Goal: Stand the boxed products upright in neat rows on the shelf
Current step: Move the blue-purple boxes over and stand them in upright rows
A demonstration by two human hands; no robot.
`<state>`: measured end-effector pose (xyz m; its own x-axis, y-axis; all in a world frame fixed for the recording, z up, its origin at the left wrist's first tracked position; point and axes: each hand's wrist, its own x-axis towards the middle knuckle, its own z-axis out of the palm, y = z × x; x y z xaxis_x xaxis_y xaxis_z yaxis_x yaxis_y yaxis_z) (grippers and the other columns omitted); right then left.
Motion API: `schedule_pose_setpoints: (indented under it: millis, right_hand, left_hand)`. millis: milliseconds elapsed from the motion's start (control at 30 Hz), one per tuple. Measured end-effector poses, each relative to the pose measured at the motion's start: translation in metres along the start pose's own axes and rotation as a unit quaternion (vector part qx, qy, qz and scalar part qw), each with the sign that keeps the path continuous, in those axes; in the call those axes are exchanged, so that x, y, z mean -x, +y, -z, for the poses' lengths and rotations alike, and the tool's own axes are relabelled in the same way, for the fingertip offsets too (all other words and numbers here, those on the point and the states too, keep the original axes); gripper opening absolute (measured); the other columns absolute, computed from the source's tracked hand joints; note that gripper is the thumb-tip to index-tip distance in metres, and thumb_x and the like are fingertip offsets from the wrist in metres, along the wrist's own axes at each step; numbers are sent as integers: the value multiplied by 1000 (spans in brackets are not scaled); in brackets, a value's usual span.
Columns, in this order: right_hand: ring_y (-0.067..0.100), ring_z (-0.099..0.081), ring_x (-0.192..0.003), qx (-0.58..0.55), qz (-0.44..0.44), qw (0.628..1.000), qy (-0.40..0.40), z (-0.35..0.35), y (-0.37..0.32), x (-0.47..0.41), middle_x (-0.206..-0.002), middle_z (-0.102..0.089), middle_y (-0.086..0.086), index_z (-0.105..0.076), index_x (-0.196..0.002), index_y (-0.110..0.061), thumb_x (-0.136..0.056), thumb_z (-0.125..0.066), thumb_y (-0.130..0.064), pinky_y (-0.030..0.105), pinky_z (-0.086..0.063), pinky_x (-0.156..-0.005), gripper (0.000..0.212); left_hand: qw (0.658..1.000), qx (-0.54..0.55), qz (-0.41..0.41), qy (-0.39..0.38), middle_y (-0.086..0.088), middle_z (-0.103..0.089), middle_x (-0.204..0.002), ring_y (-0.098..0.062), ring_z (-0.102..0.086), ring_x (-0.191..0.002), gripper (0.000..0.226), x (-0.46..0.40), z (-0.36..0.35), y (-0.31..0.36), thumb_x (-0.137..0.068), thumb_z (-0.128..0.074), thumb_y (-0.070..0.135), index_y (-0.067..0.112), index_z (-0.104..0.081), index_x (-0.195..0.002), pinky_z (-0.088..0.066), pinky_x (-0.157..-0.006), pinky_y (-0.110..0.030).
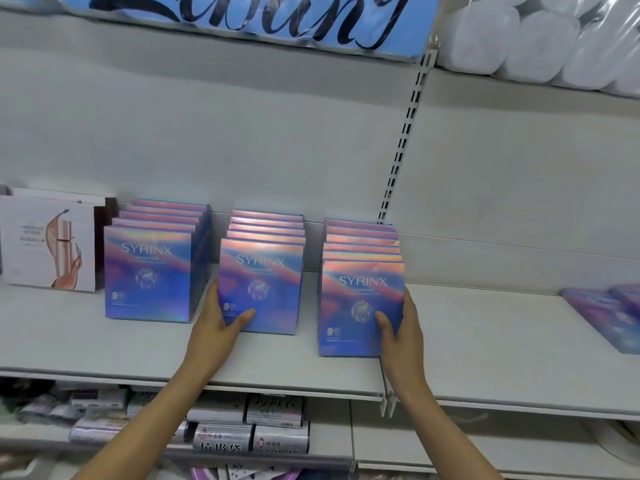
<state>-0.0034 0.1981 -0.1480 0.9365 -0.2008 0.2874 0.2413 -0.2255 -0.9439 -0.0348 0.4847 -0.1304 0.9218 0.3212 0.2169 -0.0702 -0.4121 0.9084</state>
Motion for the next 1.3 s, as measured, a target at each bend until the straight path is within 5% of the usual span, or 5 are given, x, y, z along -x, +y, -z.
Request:
schedule_pose_setpoints:
  millis: [300, 467, 733, 900, 1300]
  right_hand:
    - [17, -64, -118, -31, -35, 999, -10, -5, 4, -1, -126, -62, -9, -45, -134, -33, -101, -58, -24, 45, -61, -86, 37]
    - [6, -58, -121, 59, 6, 995, -78, 27, -17, -1, -133, -58, -16, -46, -138, -31, -96, -66, -14, 10, -51, -85, 50]
    - [1, -59, -121, 166, 114, 975, -93, 112, -55, 29, -127, -65, -20, -58, -134, -27, -92, -72, -15, 14, -44, -102, 46]
    - [7, -60, -120, 166, 109, 976, -91, 167, -60, 47, -122, -68, -19, -61, -128, -31, -93, -71, -23, 20, -45, -103, 37]
    - [1, -53, -123, 218, 87, 968, -87, 341, -29, 32, -127, -61, -22, -62, -126, -33, -89, -76, -31, 20, -43, -103, 40]
  left_hand:
    - [998, 8, -45, 43, 12, -44, -143, -9, -44, -129, 71, -3, 5, -11, -89, -75, 15, 30, -35, -146, -43, -98, -21]
    - [972, -24, -210, 98, -1, -44, -155, -18, -39, -145, 56, 8, 3, -8, -94, -62, 19, 12, -45, -148, -34, -119, -39]
    - [949, 66, -270, -152, 13, -67, -123, -14, -64, -115, 29, 38, -63, 80, -93, -66, 28, 26, -68, -122, -53, -97, -36]
    - [920, 88, -258, -283, 18, -67, -128, -7, -59, -125, 35, 62, -126, 123, -91, -69, 31, 32, -67, -125, -45, -110, -31]
    - [905, 53, -284, -313, 20, -63, -130, -10, -60, -122, 36, 126, -281, 194, -91, -74, 34, 38, -64, -126, -48, -108, -37]
